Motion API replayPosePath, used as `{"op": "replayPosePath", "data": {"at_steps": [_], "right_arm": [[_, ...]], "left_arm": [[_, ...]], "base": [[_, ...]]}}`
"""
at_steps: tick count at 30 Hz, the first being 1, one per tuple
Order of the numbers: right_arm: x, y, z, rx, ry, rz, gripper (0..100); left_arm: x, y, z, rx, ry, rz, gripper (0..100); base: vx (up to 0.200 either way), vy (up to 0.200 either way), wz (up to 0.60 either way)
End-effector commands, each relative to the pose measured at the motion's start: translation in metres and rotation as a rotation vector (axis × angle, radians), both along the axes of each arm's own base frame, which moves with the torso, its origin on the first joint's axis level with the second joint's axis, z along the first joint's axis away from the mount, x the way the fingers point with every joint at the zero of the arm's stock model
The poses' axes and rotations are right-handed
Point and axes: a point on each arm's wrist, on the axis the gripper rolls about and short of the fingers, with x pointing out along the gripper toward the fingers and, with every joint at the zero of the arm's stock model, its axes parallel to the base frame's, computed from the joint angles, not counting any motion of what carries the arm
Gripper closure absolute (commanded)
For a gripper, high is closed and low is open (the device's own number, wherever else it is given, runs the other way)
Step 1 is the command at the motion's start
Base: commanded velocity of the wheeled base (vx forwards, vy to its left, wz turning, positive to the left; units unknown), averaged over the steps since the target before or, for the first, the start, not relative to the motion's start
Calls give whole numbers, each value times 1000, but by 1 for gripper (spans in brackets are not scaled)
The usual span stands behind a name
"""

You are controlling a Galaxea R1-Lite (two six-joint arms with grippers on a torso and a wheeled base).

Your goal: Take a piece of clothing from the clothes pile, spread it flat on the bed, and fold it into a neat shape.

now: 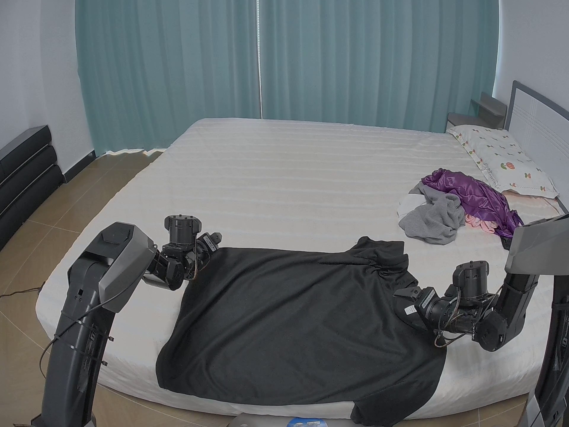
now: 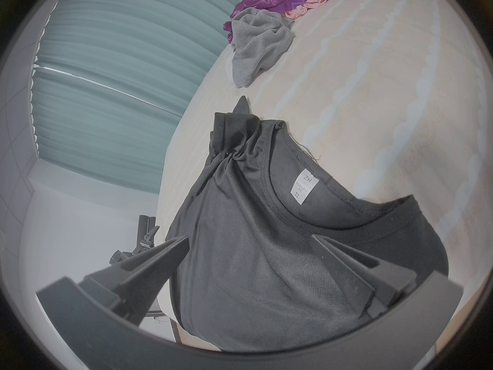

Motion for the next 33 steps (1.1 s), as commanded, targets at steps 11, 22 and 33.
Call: {"op": "replayPosePath", "data": {"at_steps": [11,22,33], "right_arm": [[8,1,4,3,-37,-6,0],[71,-4,-14,-134,-180,-95,0],[131,-4,-42,-329,-300,-79,0]], "left_arm": [[17,7,7,16,-91,115,100],[32,29,39,-114,-236,238,100],[41,67,46,-120,-306,304,100]], "base": [[0,0,0],[0,0,0],[0,0,0]]}}
